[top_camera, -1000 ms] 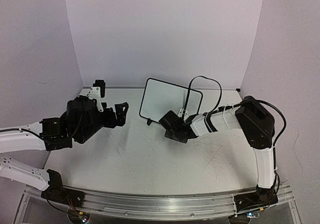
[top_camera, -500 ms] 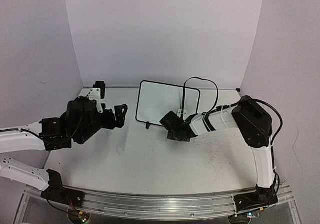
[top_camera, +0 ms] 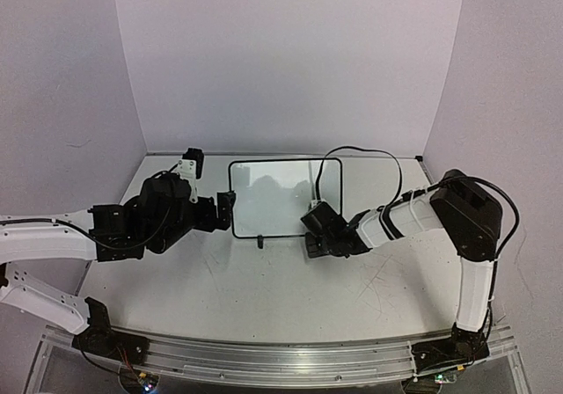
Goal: Write a sentence on the whiteboard
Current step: Move the whiteboard stand to the center of the board, then pick up the whiteboard marker from the center of the board.
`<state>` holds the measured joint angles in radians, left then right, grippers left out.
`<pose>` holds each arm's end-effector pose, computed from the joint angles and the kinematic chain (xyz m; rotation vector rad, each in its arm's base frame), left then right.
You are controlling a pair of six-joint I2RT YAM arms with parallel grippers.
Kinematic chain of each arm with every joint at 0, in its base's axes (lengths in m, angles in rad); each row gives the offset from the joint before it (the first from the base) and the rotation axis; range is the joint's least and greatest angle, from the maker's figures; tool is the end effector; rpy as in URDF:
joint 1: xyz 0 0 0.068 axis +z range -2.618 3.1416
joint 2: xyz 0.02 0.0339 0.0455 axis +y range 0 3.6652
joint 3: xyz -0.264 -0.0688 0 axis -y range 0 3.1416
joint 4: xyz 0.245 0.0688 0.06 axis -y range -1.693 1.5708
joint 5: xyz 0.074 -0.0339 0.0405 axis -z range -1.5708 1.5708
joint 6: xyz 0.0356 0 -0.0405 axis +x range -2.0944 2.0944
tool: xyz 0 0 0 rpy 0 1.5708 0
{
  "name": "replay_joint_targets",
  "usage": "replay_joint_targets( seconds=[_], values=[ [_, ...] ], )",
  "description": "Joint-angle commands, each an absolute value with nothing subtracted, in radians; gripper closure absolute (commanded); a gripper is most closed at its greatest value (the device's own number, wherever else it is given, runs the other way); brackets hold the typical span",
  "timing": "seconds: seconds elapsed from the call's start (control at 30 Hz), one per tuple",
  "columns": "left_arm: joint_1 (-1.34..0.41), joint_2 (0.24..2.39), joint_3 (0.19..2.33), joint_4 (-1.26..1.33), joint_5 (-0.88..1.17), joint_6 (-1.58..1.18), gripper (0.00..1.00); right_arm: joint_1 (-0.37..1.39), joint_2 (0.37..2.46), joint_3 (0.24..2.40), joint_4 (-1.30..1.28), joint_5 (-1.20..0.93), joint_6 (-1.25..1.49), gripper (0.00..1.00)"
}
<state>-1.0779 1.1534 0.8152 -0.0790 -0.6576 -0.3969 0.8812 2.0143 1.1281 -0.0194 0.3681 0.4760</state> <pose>0.1410 -0.2165 0.2887 0.2328 1.8979 -0.3451 0.2649 0.3011 0.1157 -0.3314 2.3792 0.1724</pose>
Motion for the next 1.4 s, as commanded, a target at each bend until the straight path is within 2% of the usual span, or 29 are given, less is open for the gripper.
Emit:
replay_joint_targets(
  seconds=[0.0, 0.4, 0.57, 0.67, 0.77, 0.83, 0.93, 1.1, 1.17, 1.37],
  values=[
    [-1.074, 1.168, 0.885, -0.067, -0.665, -0.405, 0.02, 0.879, 1.936, 1.062, 0.049, 0.242, 0.249, 1.0],
    [-1.054, 1.182, 0.838, -0.088, -0.673, -0.536, 0.01, 0.812, 1.884, 1.025, 0.087, 0.217, 0.223, 1.0],
    [-0.859, 1.233, 0.805, -0.122, -0.432, -0.684, 0.07, 0.822, 1.858, 1.026, 0.101, 0.204, 0.268, 0.81],
    [-0.847, 1.202, 0.764, -0.046, -0.358, -0.655, 0.06, 0.824, 1.828, 1.011, 0.101, 0.191, 0.277, 0.69],
    [-0.844, 1.211, 0.755, -0.011, -0.308, -0.633, 0.03, 0.824, 1.793, 0.989, 0.101, 0.176, 0.278, 0.53],
    [-0.84, 1.244, 0.763, 0.015, -0.261, -0.626, 0.04, 0.824, 1.765, 0.963, 0.098, 0.172, 0.279, 0.4],
    [-0.835, 1.298, 0.775, 0.073, -0.208, -0.626, 0.06, 0.824, 1.695, 0.92, 0.091, 0.17, 0.279, 0.3],
    [-0.775, 1.408, 0.806, 0.131, -0.116, -0.64, 0.19, 0.801, 1.533, 0.875, 0.072, 0.194, 0.263, 0.21],
    [-0.766, 1.432, 0.816, 0.15, -0.092, -0.635, 0.25, 0.774, 1.491, 0.874, 0.059, 0.179, 0.259, 0.21],
    [-0.752, 1.496, 0.838, 0.156, -0.087, -0.61, 0.36, 0.719, 1.383, 0.858, 0.048, 0.173, 0.242, 0.2]
  ],
)
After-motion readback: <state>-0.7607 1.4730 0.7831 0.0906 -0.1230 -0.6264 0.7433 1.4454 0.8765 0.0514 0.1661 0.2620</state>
